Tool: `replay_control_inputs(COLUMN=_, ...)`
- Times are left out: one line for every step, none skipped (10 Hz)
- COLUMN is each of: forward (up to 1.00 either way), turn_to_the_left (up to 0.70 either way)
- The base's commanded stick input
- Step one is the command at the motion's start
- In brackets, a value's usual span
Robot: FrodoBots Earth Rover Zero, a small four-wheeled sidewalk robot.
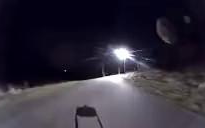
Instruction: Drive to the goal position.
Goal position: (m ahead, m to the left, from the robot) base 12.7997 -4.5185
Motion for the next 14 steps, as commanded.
replay_control_inputs(forward=1.0, turn_to_the_left=0.0)
replay_control_inputs(forward=1.0, turn_to_the_left=0.0)
replay_control_inputs(forward=1.0, turn_to_the_left=0.0)
replay_control_inputs(forward=1.0, turn_to_the_left=0.0)
replay_control_inputs(forward=1.0, turn_to_the_left=0.0)
replay_control_inputs(forward=1.0, turn_to_the_left=0.0)
replay_control_inputs(forward=1.0, turn_to_the_left=0.0)
replay_control_inputs(forward=1.0, turn_to_the_left=0.0)
replay_control_inputs(forward=1.0, turn_to_the_left=0.0)
replay_control_inputs(forward=1.0, turn_to_the_left=0.0)
replay_control_inputs(forward=1.0, turn_to_the_left=-0.02)
replay_control_inputs(forward=1.0, turn_to_the_left=-0.01)
replay_control_inputs(forward=1.0, turn_to_the_left=0.0)
replay_control_inputs(forward=1.0, turn_to_the_left=-0.02)
